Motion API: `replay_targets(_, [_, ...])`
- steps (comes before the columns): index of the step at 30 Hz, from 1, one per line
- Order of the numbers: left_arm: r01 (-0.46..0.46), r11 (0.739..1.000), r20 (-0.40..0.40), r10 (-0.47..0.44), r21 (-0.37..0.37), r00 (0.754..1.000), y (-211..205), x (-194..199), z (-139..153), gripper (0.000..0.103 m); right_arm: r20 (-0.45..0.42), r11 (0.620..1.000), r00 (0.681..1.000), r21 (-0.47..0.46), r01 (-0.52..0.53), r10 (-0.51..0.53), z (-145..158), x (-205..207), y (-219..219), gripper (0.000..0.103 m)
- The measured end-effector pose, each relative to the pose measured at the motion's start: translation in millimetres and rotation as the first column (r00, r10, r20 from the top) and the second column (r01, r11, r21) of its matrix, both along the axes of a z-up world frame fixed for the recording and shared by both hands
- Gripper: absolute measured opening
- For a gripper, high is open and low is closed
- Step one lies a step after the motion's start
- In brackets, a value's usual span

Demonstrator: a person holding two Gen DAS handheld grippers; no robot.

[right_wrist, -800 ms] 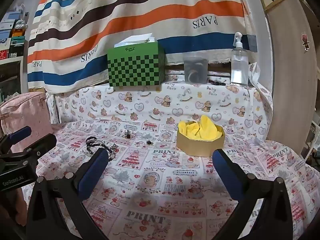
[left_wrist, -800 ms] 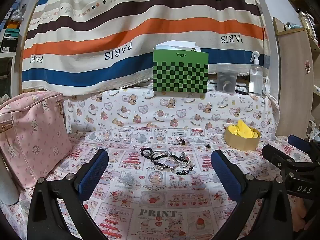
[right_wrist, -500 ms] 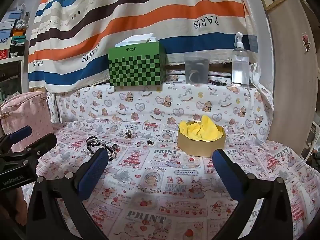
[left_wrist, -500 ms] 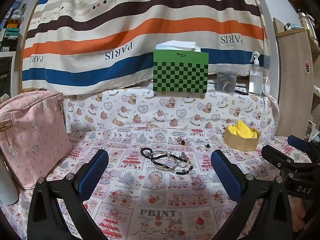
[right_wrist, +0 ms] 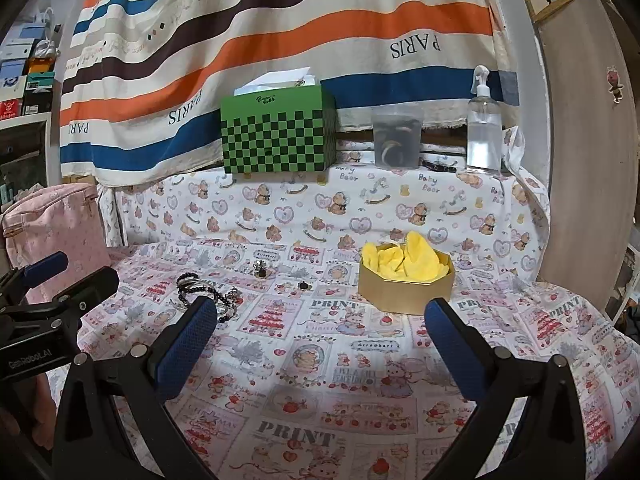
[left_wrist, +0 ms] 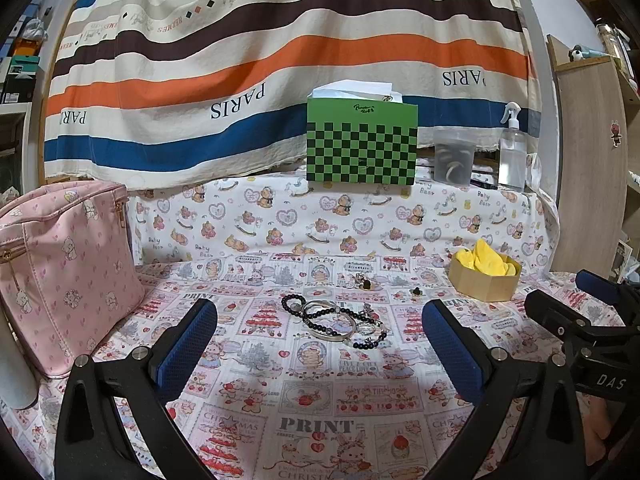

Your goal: Organize jewelry

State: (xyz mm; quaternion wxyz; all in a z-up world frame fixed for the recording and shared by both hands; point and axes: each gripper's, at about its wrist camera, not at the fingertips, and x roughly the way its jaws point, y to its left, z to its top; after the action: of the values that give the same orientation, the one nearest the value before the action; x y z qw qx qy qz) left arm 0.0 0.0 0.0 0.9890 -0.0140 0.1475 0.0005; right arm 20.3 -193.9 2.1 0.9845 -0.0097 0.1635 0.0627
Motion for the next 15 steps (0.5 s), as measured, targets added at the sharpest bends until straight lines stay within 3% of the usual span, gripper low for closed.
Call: replay_targets(15, [-0.004,1.0,-0.004,0.004,0.0,1.0,6.3,2.6,-3.1,0.103,0.004,1.0,1.0,0.004,0.011,-0.011,0.6,-1.9,-2.3,0.103])
